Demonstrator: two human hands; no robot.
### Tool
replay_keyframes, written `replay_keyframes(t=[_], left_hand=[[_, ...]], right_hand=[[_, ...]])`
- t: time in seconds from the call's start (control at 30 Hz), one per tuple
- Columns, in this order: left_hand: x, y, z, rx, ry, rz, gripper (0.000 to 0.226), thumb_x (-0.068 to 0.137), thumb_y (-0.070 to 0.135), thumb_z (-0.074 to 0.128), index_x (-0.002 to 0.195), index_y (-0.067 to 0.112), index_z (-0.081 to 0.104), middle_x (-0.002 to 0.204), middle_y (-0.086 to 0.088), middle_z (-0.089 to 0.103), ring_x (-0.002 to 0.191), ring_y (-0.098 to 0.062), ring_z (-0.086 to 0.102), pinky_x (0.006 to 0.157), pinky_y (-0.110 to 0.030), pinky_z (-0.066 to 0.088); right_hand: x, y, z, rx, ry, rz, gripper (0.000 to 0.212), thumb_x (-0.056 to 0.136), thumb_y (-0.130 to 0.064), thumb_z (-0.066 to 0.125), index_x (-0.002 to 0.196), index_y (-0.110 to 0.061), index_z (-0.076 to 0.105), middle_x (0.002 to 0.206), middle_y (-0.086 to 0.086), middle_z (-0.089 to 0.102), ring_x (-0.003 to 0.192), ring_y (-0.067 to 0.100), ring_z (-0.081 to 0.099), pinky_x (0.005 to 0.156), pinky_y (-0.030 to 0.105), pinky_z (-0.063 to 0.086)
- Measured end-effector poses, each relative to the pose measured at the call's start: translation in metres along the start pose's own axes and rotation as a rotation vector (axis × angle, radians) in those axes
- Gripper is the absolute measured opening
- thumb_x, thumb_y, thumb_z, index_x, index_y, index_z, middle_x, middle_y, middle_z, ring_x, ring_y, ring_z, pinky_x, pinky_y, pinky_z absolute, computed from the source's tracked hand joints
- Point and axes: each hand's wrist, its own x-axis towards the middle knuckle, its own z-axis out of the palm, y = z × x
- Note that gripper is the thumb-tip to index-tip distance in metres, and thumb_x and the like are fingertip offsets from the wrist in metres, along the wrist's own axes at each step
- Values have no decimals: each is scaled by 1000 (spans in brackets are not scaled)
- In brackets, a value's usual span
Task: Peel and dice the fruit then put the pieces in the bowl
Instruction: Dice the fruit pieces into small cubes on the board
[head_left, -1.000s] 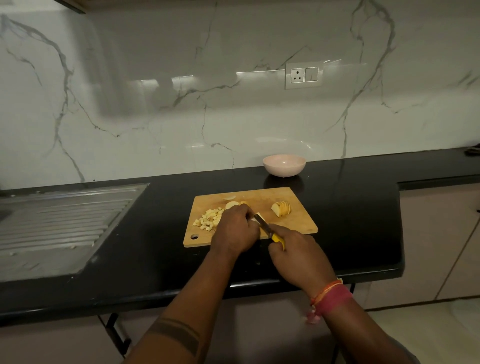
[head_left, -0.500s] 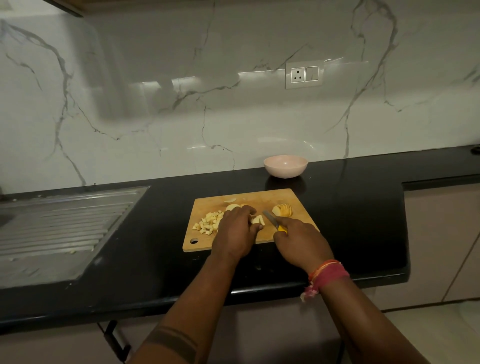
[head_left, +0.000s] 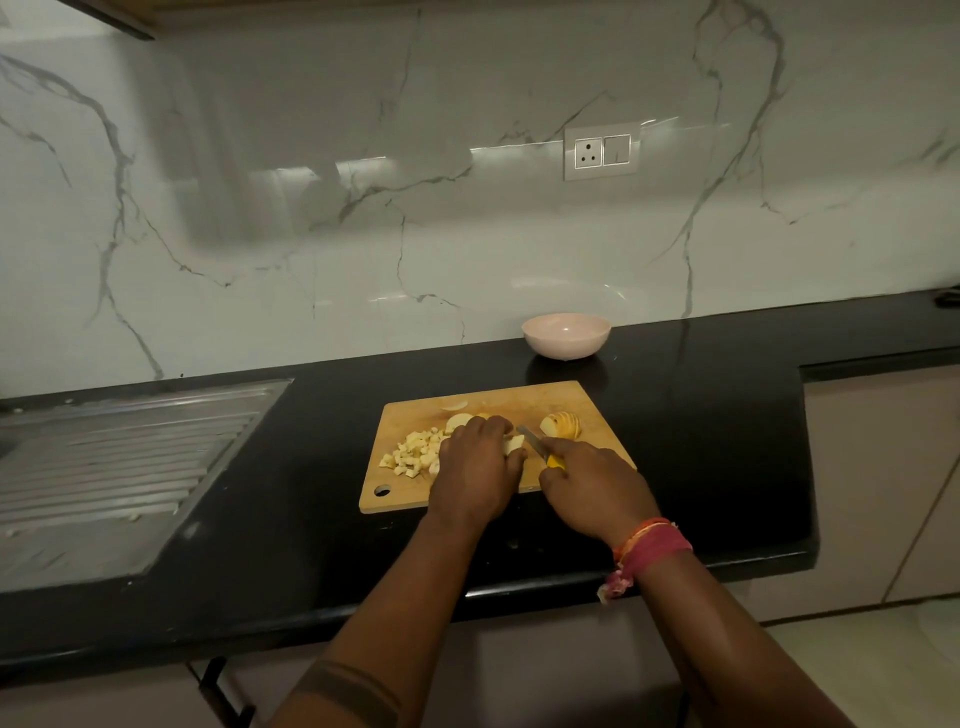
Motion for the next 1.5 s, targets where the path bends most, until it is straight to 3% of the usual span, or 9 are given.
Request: replay_keyframes(t=[0.2, 0.43, 0.6, 0.83, 1.0, 1.17, 1.3, 1.4, 1.5], left_hand=[[0, -3, -1, -120, -10, 34, 34, 96, 17, 61, 131, 18, 61, 124, -2, 62, 113, -19, 57, 98, -35, 48], [-2, -10, -4, -53, 22, -15, 37, 97, 30, 65, 132, 17, 63, 124, -5, 61, 117, -24, 52, 100, -39, 45], [0, -15, -2, -42, 4, 5, 21, 97, 27, 66, 116, 18, 70, 107, -5, 64, 103, -25, 59, 83, -33, 45], [2, -11, -7, -86, -5, -16, 43, 98, 24, 66, 139, 17, 60, 130, -7, 64, 120, -23, 58, 101, -34, 45], [1, -11, -8, -104, 10, -1, 40, 97, 20, 66, 137, 18, 62, 130, -6, 66, 119, -22, 59, 102, -34, 46], [3, -10, -7, -92, 8, 6, 39, 98, 20, 66, 136, 19, 63, 131, -4, 67, 120, -21, 58, 102, -33, 45], [5, -9, -8, -83, 5, 20, 36, 97, 20, 67, 132, 19, 67, 125, -4, 69, 115, -22, 61, 97, -34, 48], [6, -10, -8, -57, 1, 25, 31, 97, 23, 66, 128, 18, 70, 121, -4, 70, 111, -21, 61, 95, -34, 49], [9, -11, -8, -47, -21, 2, 22, 97, 25, 66, 116, 16, 75, 110, -5, 69, 98, -18, 61, 86, -34, 50]], right_hand=[[2, 10, -4, 62, 24, 39, 48, 98, -36, 47, 146, -37, 48, 122, -1, 65, 89, 13, 61, 79, 35, 55], [-2, 8, 2, 5, 23, 23, 49, 96, -38, 45, 145, -38, 49, 118, -2, 67, 93, 17, 63, 77, 34, 55], [-2, 5, 4, -11, -9, -13, 49, 96, -39, 45, 145, -41, 48, 118, -4, 67, 94, 16, 63, 78, 36, 55], [4, 7, -1, 83, -29, 7, 48, 96, -38, 48, 143, -42, 51, 130, -4, 63, 96, 13, 62, 81, 34, 54], [3, 7, 0, 96, -50, -7, 46, 96, -36, 48, 140, -46, 53, 119, -7, 64, 77, 5, 58, 61, 27, 44], [3, 9, 1, 67, -55, -8, 46, 95, -38, 48, 140, -47, 52, 115, -9, 65, 73, 5, 58, 58, 26, 42], [-2, 7, 2, 53, 9, 18, 47, 96, -37, 46, 142, -44, 50, 104, -7, 65, 74, 8, 60, 63, 29, 52], [-7, 1, 6, 5, 68, 15, 49, 96, -35, 45, 144, -44, 47, 86, -8, 61, 70, 7, 57, 54, 26, 42], [-12, -7, 11, 0, 97, -24, 51, 97, -32, 44, 146, -44, 45, 83, -7, 63, 72, 9, 58, 53, 26, 41]])
